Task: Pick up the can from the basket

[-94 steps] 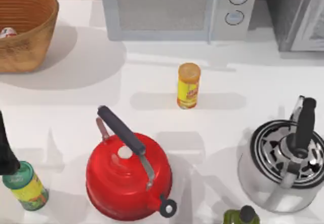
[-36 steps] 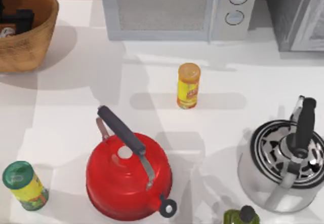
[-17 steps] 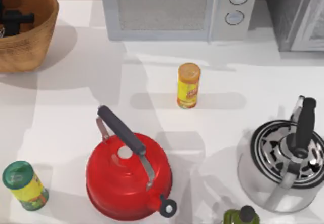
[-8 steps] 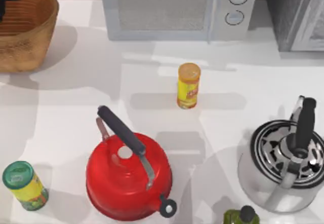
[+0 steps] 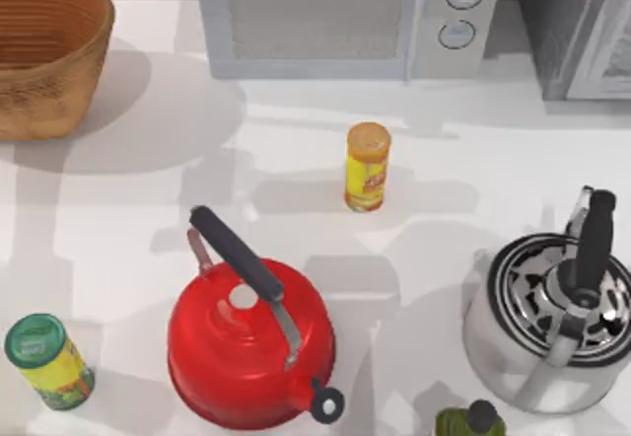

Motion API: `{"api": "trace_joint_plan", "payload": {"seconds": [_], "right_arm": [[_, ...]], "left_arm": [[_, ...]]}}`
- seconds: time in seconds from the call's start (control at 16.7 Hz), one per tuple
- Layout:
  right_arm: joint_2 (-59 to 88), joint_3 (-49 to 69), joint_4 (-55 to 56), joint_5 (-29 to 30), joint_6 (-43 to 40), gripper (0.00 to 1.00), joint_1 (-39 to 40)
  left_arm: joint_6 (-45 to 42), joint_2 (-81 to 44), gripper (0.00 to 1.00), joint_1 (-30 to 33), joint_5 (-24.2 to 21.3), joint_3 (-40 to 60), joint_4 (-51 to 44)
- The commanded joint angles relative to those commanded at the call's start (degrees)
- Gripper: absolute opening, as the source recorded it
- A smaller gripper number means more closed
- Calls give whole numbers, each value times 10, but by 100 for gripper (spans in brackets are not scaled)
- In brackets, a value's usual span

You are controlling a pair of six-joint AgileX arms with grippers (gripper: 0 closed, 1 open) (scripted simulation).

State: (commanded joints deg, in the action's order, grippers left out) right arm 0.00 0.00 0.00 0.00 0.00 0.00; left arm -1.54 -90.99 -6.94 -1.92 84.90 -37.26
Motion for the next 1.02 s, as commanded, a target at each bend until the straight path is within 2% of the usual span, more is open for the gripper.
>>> {"api": "trace_joint_plan", "payload": {"seconds": [0.6, 0.84, 1.02], "right_arm": [[0, 0, 0, 0, 0, 100, 0], [0, 0, 0, 0, 0, 100, 0], [0, 0, 0, 0, 0, 100, 0]], "left_arm": [[10, 658, 0, 65, -15, -583, 222], [10, 825, 0, 72, 3, -759, 311], [14, 892, 0, 70, 16, -830, 358]]}}
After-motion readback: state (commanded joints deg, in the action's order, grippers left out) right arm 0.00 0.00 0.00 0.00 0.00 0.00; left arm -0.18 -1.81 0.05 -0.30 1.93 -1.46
